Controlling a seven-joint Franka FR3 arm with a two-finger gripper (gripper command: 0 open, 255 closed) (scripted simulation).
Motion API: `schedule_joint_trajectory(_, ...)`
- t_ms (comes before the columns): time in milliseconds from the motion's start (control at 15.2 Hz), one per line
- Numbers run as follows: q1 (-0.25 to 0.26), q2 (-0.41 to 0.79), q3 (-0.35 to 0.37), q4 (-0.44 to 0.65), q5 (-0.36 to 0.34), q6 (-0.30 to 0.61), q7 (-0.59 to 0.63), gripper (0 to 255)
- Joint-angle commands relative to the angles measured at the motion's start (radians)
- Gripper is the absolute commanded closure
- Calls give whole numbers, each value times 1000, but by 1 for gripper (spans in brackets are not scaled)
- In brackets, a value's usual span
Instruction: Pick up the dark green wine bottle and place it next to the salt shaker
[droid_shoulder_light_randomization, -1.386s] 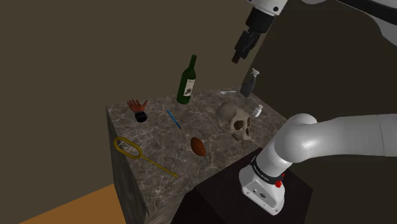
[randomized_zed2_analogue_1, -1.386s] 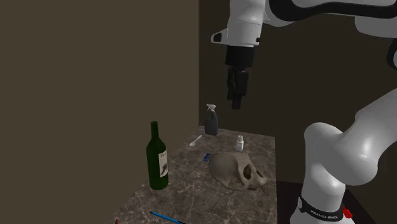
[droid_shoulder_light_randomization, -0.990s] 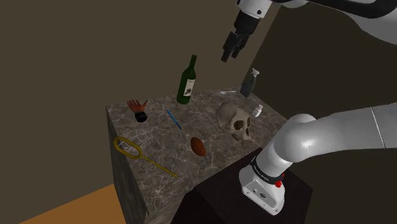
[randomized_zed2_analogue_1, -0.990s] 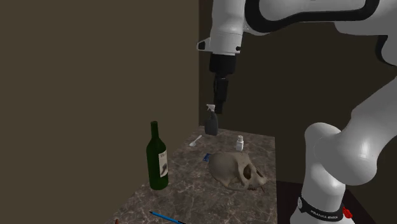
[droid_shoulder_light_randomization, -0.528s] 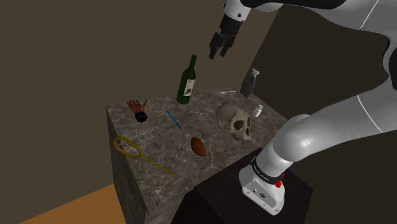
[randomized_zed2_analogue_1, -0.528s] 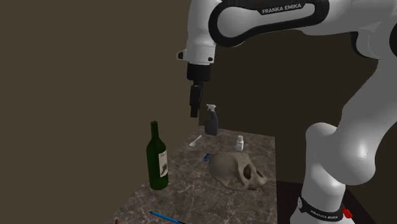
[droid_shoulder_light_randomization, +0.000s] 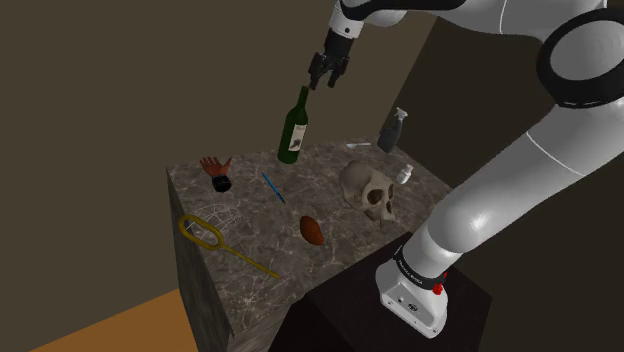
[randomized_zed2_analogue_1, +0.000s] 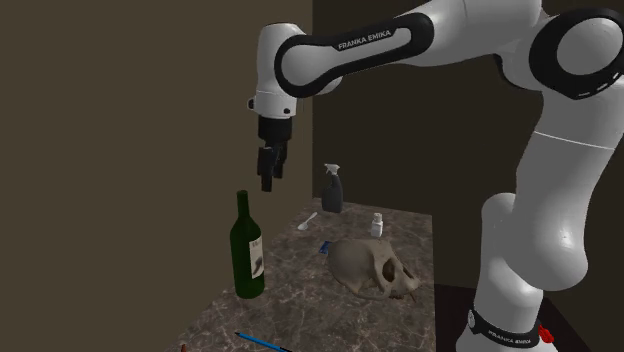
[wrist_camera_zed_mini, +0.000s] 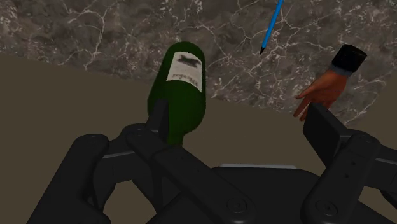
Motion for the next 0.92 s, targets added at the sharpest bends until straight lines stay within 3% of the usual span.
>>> schedule_joint_trajectory(0, -9, 76, -11, 56, 2, 21, -4, 0)
schedule_joint_trajectory(462, -39, 337, -38, 297, 22, 43, -8, 0)
schedule_joint_trajectory(858, -40, 365, -38, 265, 25, 104, -9, 0)
